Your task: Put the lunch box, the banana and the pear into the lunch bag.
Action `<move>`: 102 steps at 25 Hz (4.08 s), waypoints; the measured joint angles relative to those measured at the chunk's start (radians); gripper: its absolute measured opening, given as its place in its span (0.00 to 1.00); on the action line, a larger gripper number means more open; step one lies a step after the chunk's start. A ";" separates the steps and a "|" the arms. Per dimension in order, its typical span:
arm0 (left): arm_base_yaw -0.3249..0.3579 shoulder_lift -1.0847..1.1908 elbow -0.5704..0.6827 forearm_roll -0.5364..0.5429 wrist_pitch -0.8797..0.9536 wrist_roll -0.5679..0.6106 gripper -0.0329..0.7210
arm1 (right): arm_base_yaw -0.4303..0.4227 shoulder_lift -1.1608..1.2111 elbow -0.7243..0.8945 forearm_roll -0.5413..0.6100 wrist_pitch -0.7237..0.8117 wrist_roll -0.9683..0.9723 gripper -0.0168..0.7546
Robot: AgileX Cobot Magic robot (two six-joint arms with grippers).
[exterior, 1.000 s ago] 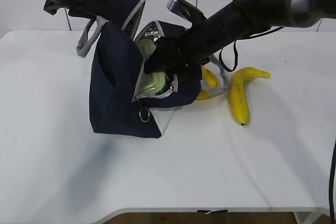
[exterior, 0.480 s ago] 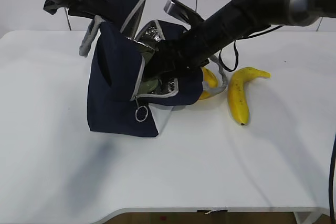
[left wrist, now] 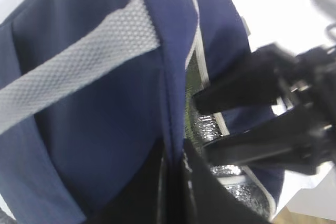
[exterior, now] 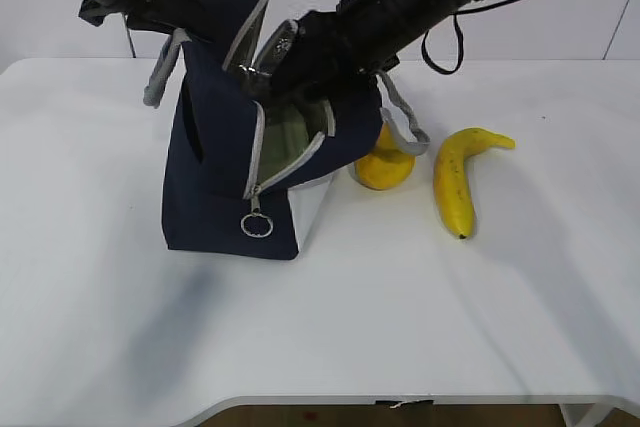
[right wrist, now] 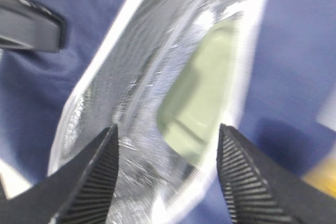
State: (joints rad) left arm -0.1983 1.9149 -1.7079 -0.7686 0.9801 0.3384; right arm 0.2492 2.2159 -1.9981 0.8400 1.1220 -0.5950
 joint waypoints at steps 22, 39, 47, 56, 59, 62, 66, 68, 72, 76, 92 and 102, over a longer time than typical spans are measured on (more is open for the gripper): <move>0.000 0.000 0.000 0.002 0.006 0.056 0.04 | -0.194 -0.140 -0.086 -0.443 0.118 0.382 0.60; 0.000 0.000 0.000 -0.030 0.006 0.063 0.04 | -0.239 -0.073 0.056 -0.524 0.118 0.508 0.62; 0.000 0.000 0.000 -0.032 0.006 0.068 0.04 | -0.239 -0.006 0.056 -0.461 0.115 0.504 0.68; 0.000 0.000 0.000 -0.032 0.006 0.070 0.04 | -0.239 0.045 0.056 -0.448 0.110 0.525 0.68; 0.000 0.000 0.000 -0.032 0.006 0.070 0.04 | -0.239 0.054 0.056 -0.448 0.110 0.534 0.68; 0.000 0.000 0.000 -0.032 0.006 0.070 0.04 | -0.239 0.054 0.056 -0.444 0.108 0.548 0.68; 0.000 0.000 0.000 -0.032 0.006 0.072 0.04 | -0.239 0.056 0.056 -0.425 0.108 0.554 0.68; 0.000 0.000 0.000 -0.032 0.006 0.072 0.04 | -0.239 0.068 0.056 -0.414 0.107 0.556 0.68; 0.000 0.000 0.000 -0.032 0.004 0.072 0.04 | -0.238 0.087 0.056 -0.400 0.105 0.562 0.68; 0.000 0.000 0.000 -0.032 0.004 0.072 0.04 | -0.229 0.089 0.056 -0.398 0.087 0.562 0.68; 0.000 0.000 0.000 -0.032 -0.002 0.072 0.04 | -0.219 0.089 0.056 -0.425 0.058 0.562 0.57; 0.000 0.000 0.000 -0.039 -0.013 0.074 0.04 | -0.219 0.089 0.056 -0.442 0.055 0.563 0.57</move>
State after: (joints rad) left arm -0.1983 1.9149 -1.7079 -0.8076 0.9672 0.4128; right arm 0.0300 2.3052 -1.9416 0.3975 1.1774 -0.0321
